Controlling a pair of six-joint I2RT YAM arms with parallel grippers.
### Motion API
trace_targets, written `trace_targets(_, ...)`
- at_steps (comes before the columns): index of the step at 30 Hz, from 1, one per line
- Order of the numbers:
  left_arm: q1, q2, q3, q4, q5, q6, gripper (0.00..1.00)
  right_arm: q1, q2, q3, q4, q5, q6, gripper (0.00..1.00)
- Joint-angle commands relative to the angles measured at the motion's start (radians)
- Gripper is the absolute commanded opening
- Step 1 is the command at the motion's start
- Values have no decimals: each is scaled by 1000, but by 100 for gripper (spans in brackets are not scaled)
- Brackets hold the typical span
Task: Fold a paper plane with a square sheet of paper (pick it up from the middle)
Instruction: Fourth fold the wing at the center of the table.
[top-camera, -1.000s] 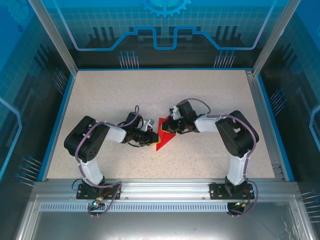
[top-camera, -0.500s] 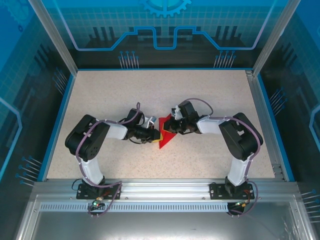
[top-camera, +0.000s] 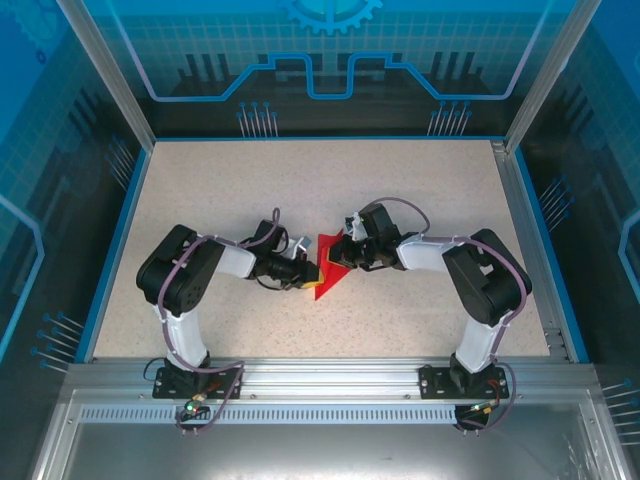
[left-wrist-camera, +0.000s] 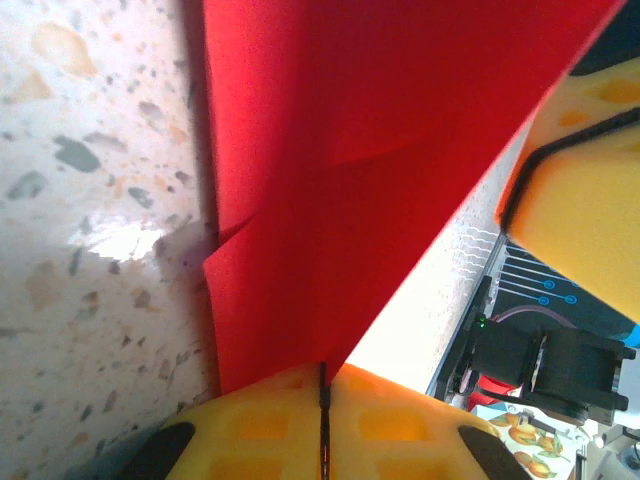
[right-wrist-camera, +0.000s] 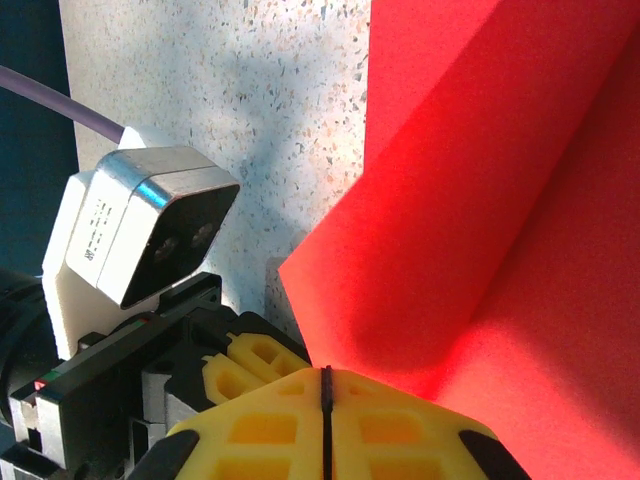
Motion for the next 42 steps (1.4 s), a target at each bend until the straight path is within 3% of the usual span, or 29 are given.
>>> trace_targets(1, 21, 13, 5, 14, 42, -2, 10, 20, 16, 20, 12, -30, -7, 8)
trace_targets(9, 26, 17, 10, 16, 54, -7, 10, 35, 75, 52, 77, -73, 28, 8)
trace_targets(14, 26, 14, 7, 18, 51, -8, 11, 28, 98, 60, 67, -38, 34, 8)
trace_targets(21, 26, -19, -5, -24, 27, 12, 25, 16, 114, 56, 69, -26, 33, 8)
trace_targets(26, 20, -41, -14, -44, 1, 21, 30, 15, 117, 58, 74, -35, 33, 8)
trace_targets(32, -2, -99, -17, -89, -65, 36, 33, 14, 117, 58, 68, -32, 31, 8)
trace_targets(42, -85, -164, 17, -239, -267, 115, 37, 9, 119, 62, 68, -39, 30, 8)
